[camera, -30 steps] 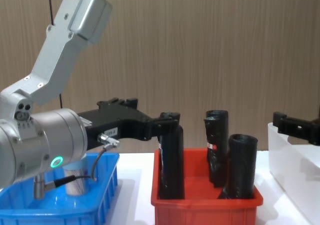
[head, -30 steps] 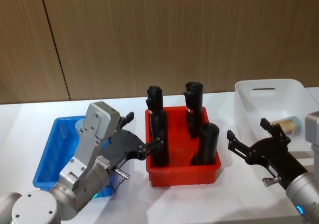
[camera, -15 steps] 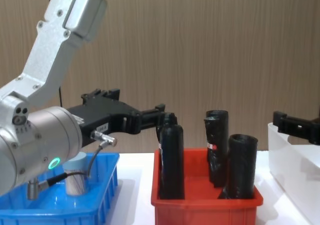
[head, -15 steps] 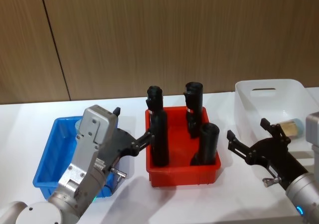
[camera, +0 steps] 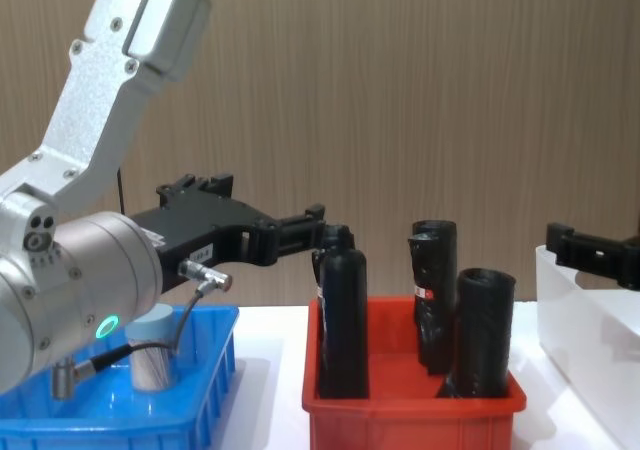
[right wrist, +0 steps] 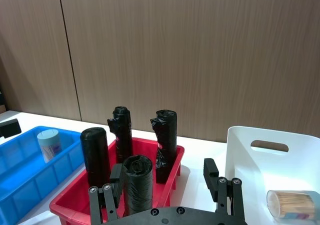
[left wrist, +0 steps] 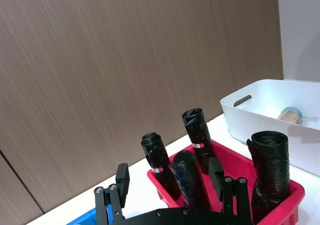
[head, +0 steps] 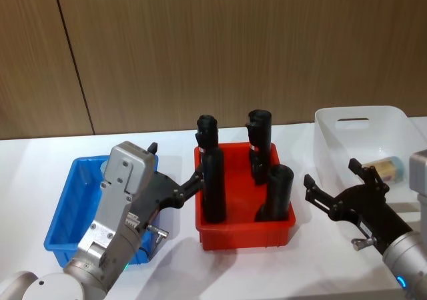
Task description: Pick the cotton swabs from the blue box and place them into the white box.
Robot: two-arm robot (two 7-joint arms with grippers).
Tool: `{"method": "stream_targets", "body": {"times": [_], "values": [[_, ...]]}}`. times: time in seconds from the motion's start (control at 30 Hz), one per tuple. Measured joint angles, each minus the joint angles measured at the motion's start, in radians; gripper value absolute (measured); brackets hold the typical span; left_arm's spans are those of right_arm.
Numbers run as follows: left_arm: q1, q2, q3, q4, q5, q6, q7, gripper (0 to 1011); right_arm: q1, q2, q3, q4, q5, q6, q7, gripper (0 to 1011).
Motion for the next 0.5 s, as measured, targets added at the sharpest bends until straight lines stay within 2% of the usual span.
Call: {"method": "stream_targets", "body": {"times": [0.23,0.5], "values": [[0.0,0.0,0.0,0.0,0.0,0.0,0.0,1004,0.002,0.0,0.001,0.003,0.0,0.004,0.006,1002],[-0.001,0.0,-0.001,0.0,0.0,0.0,0.0,1004,0.017,-0.002,0.002,0.023,-0.001,0.032,0.041,1002]]}}
